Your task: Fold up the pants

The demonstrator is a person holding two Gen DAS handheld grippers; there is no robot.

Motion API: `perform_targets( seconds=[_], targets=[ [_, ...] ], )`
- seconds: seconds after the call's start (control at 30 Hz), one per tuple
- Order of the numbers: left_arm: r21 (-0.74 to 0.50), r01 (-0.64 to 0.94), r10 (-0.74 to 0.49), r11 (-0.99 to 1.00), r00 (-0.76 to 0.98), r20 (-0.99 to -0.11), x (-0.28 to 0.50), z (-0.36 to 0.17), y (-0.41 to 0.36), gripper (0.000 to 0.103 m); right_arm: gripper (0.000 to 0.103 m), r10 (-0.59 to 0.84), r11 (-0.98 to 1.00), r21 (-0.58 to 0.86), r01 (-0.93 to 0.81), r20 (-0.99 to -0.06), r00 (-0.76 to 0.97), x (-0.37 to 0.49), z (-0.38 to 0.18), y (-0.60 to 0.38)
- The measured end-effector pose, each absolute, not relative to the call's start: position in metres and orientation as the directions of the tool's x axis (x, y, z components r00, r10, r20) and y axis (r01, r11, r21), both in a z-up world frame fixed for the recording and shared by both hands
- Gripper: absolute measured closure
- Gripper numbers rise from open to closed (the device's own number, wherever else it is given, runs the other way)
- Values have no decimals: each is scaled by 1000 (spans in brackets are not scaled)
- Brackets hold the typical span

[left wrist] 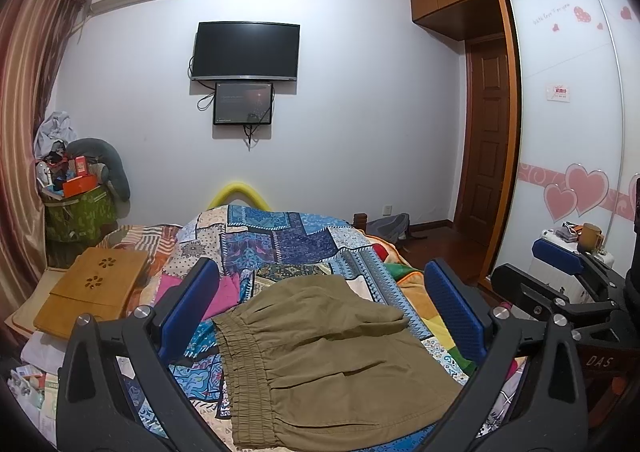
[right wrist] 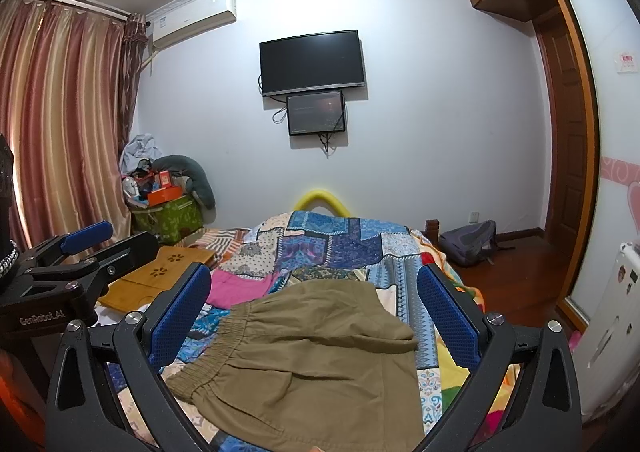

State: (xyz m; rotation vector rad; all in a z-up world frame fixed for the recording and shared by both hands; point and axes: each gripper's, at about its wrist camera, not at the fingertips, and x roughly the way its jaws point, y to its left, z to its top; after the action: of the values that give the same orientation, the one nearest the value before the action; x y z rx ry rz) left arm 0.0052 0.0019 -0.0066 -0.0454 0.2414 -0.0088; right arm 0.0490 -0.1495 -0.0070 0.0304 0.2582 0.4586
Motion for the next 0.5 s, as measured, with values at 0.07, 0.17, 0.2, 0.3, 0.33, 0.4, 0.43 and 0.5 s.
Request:
perform_targets(
  seconds=[0.07, 0.17, 0.2, 0.3, 0.33, 0.4, 0.43, 0.5],
  targets=[
    [-45, 3, -13, 999, 971, -238, 5, -7, 2, 0, 0, 441, 897, 89, -433, -240, 865, 49, -7, -150],
    [-46, 3, -14, 999, 971, -240, 5, -7, 2, 0, 0, 441, 897, 88, -433, -240, 865, 50, -8, -150],
    [-46, 2, -13, 999, 971, -239, 5, -7, 2, 0, 0, 441, 897, 86, -434, -241, 864, 49, -7, -150],
    [-46, 3, -14, 999, 971, -239, 5, -6, 2, 0, 0, 440, 898, 86, -433, -241, 865, 50, -7, -151],
    [-46, 3, -14, 999, 971, -238, 5, -7, 2, 0, 1, 440, 898, 87, -432, -242, 865, 50, -7, -151],
    [-46, 3, -14, 999, 971, -239, 6, -6, 1, 0, 0, 439, 898, 89, -431, -241, 865, 51, -8, -152],
    [-45, 3, -14, 999, 971, -239, 6, -6, 1, 0, 0, 438, 898, 90, -430, -241, 866, 51, -8, -153],
    [-43, 3, -13, 999, 971, -240, 5, -6, 1, 0, 1, 438, 899, 90, -429, -240, 866, 51, -8, -154]
  ],
)
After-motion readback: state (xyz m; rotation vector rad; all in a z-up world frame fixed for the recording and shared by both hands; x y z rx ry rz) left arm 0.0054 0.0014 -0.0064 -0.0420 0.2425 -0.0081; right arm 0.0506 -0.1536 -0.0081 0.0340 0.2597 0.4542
